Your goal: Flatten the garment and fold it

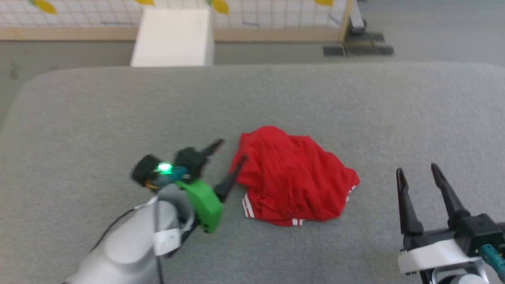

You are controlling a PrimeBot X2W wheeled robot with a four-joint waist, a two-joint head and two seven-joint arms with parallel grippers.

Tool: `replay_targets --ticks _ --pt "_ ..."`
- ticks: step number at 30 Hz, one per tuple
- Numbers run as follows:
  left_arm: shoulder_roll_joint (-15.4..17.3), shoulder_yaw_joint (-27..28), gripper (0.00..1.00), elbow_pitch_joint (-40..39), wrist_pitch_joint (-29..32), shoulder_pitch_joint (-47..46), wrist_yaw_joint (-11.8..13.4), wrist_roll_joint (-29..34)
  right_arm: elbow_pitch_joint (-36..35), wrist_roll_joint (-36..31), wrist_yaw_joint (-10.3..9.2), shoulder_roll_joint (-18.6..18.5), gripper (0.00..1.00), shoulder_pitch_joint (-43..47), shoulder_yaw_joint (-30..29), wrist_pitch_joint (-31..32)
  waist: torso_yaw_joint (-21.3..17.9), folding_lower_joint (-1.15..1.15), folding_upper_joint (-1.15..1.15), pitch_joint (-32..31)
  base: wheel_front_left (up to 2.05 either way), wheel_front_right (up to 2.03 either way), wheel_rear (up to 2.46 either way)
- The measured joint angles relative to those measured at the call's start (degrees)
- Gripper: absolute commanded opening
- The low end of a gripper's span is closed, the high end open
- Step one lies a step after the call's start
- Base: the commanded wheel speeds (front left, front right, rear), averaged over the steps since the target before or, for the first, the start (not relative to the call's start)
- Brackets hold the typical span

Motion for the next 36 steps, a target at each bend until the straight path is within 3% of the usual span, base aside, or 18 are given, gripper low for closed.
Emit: replay_targets --ticks 7,11,14,24,29,33,36 --pt "5.8 14.9 1.00 -15.8 -0.4 11.9 9.9 -0.8 1.7 -0.1 0.00 0.0 1.00 3.2 0.5 0.0 4.5 0.00 0.00 -4.6 0.00 0.00 0.00" --pt "6.0 21.7 1.00 -23.4 -0.5 22.1 14.6 1.0 2.4 -0.1 0.00 0.0 1.00 4.1 0.5 0.0 6.6 0.00 0.00 -6.7 0.00 0.00 0.00" --pt "4.7 24.0 1.00 -27.0 -0.5 28.8 15.8 4.1 2.8 0.0 0.00 0.0 1.00 4.6 0.6 0.0 7.7 0.00 0.00 -8.0 0.00 0.00 0.00" --pt "-0.4 26.1 1.00 -28.1 -0.5 39.0 15.5 9.5 4.6 0.2 0.00 0.0 1.00 5.0 1.1 0.1 8.2 0.00 0.00 -9.8 0.00 0.00 0.00" --pt "-0.9 25.9 1.00 -27.5 -0.4 39.0 13.2 10.3 4.9 0.3 0.00 0.0 1.00 5.0 1.5 0.1 7.5 0.00 0.00 -9.3 0.00 0.00 0.00" --pt "-1.1 24.2 1.00 -27.1 3.6 37.9 11.3 9.8 4.8 0.2 0.00 0.0 1.00 4.9 1.6 0.1 6.8 0.00 0.00 -8.1 0.00 0.00 0.00" --pt "-2.0 22.2 1.00 -26.8 10.7 34.0 9.4 8.1 4.5 -0.1 0.00 0.0 1.00 4.6 1.5 0.1 6.0 0.00 0.00 -6.4 0.00 0.00 0.00"
